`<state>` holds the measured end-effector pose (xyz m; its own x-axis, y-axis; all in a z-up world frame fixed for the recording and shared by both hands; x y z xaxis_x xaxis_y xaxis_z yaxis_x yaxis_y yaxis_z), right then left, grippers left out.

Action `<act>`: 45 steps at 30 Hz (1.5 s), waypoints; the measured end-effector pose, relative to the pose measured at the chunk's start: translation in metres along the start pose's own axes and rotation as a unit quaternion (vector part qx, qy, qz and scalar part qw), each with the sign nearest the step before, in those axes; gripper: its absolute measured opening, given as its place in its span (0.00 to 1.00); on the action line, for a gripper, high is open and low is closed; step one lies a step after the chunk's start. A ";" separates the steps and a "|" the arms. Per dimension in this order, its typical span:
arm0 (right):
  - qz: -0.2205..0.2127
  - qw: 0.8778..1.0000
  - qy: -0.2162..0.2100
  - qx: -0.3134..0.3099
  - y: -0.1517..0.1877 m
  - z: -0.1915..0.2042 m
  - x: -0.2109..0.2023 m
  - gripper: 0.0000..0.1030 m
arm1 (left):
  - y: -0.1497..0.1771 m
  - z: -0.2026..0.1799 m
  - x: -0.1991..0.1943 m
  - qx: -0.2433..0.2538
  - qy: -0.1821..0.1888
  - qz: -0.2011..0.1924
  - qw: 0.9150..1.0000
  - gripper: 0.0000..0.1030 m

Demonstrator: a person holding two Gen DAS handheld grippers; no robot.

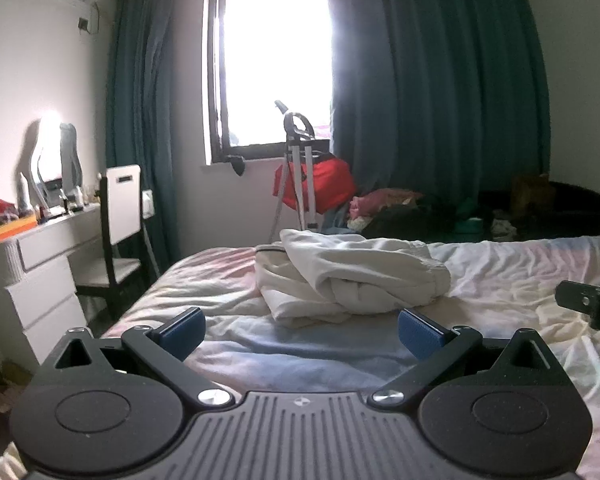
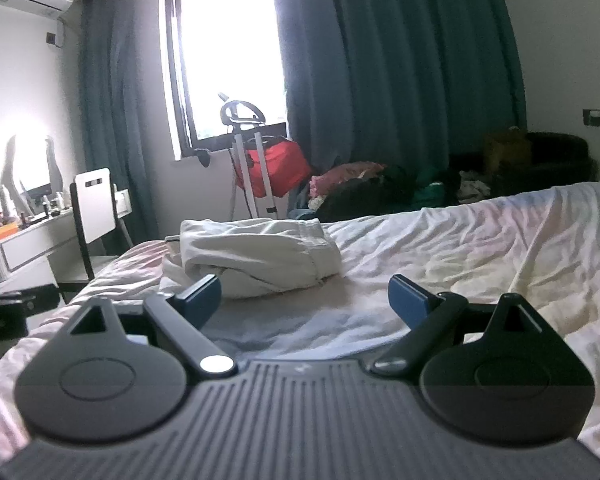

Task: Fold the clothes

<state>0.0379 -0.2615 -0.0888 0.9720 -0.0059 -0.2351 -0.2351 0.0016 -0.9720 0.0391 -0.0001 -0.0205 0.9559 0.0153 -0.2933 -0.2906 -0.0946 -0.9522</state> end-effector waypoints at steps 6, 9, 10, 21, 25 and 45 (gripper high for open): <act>0.000 1.000 0.022 0.018 -0.045 0.004 0.015 0.89 | 0.007 0.003 0.013 0.007 -0.011 0.007 1.000 1.00; -0.028 0.999 0.021 0.023 -0.073 0.006 0.020 0.89 | 0.014 0.002 0.022 0.014 -0.014 0.014 1.000 1.00; -0.032 0.999 0.023 0.022 -0.078 0.006 0.021 0.89 | 0.015 0.001 0.026 0.020 -0.016 0.017 1.000 1.00; 0.000 0.997 0.079 0.013 -0.025 -0.031 0.026 0.89 | 0.013 -0.077 0.180 0.045 0.043 0.085 0.994 0.98; 0.015 0.993 0.115 0.012 -0.011 -0.055 0.046 0.89 | 0.002 -0.128 0.264 0.066 0.038 0.087 0.993 0.96; 0.100 0.987 0.091 0.091 0.046 -0.088 0.146 0.89 | -0.018 -0.264 0.497 0.078 -0.083 0.150 0.982 0.47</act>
Point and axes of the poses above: each gripper's, at about its wrist camera, not at the fingertips, and x roughly the way its jaws point, z to its left, y to its underside, the point moved 4 cm from there along x, roughly the way its jaws point, and after that the axes turned 10 degrees about -x, right-handed, at the moved point
